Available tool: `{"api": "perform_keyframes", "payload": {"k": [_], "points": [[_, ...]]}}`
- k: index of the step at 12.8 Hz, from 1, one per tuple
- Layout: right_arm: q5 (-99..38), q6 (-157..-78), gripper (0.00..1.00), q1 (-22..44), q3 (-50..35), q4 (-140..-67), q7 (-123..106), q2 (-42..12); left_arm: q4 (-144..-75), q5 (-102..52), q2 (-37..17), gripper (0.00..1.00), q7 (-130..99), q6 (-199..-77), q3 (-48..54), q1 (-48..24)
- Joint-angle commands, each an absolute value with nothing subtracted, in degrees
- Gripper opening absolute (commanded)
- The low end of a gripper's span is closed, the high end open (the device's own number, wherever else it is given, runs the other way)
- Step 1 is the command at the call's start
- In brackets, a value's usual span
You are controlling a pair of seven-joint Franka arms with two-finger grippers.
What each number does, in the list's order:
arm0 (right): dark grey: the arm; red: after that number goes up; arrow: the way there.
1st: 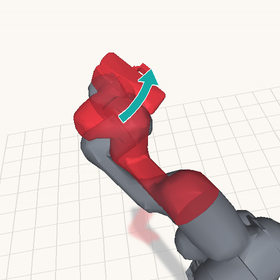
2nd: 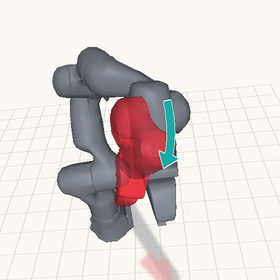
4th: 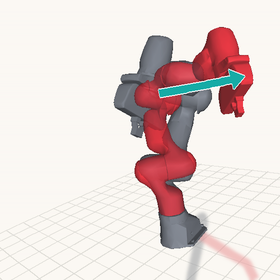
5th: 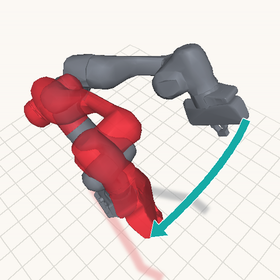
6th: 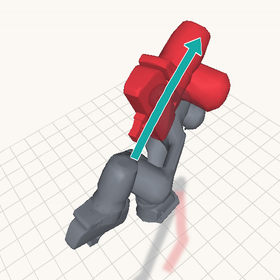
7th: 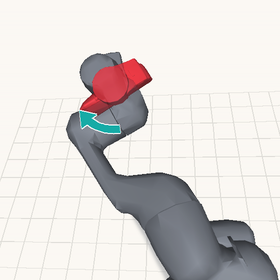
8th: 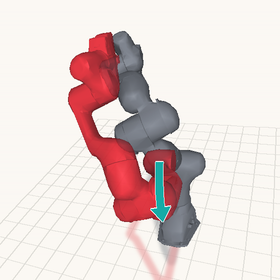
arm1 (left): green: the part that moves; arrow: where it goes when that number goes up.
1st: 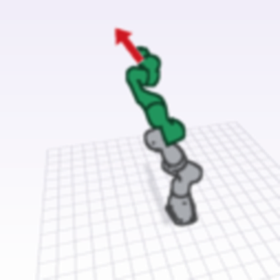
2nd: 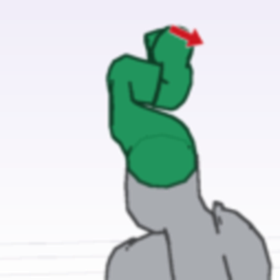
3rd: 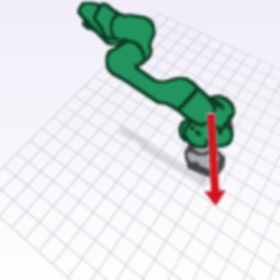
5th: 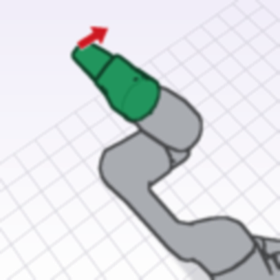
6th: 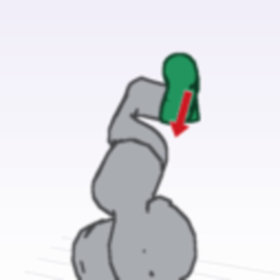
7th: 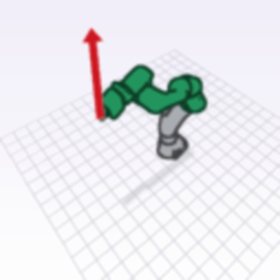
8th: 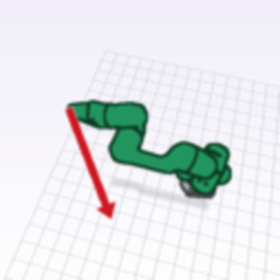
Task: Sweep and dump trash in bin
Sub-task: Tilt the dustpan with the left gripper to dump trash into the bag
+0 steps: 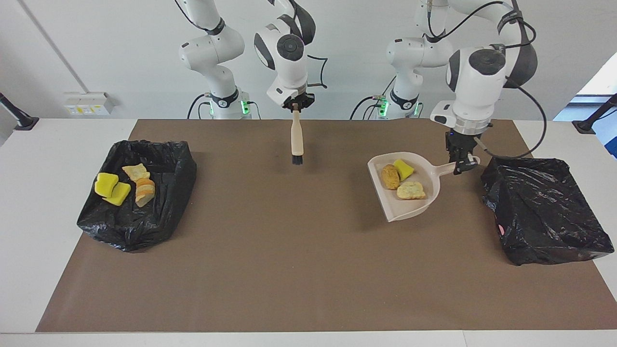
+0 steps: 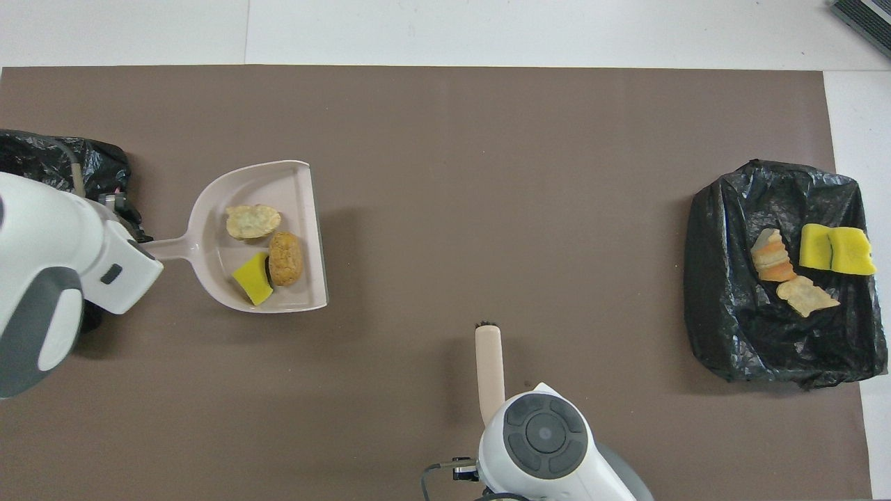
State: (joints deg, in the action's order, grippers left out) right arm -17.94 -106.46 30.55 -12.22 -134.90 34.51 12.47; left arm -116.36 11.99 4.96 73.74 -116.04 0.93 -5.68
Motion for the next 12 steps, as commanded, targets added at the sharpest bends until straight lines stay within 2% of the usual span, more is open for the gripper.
{"api": "perform_keyframes", "payload": {"k": [1, 4, 6, 9, 12], "points": [[-19.6, -108.6, 0.00, 31.5, -12.0, -137.1, 34.7, 11.9, -112.2, 10.5, 4.5, 0.00, 81.7, -114.6, -5.7, -6.2], [-22.5, -108.7, 0.00, 32.5, -12.0, -137.0, 34.5, 10.3, -106.3, 3.1, 2.4, 0.00, 90.8, -112.6, -16.0, -6.1], [-25.0, -110.6, 0.00, 32.6, -12.0, -136.9, 34.9, 9.1, -98.8, 0.8, -1.8, 0.00, 97.7, -108.6, -22.9, -6.0], [-25.0, -114.1, 0.00, 34.6, -12.0, -136.5, 35.0, 5.1, -94.8, 0.8, -6.0, 0.00, 107.2, -109.0, -28.4, -5.4], [-25.1, -115.3, 0.00, 35.2, -12.0, -136.5, 34.7, 4.7, -87.3, 0.7, -13.2, 0.00, 115.8, -109.4, -32.7, -4.1]]}}
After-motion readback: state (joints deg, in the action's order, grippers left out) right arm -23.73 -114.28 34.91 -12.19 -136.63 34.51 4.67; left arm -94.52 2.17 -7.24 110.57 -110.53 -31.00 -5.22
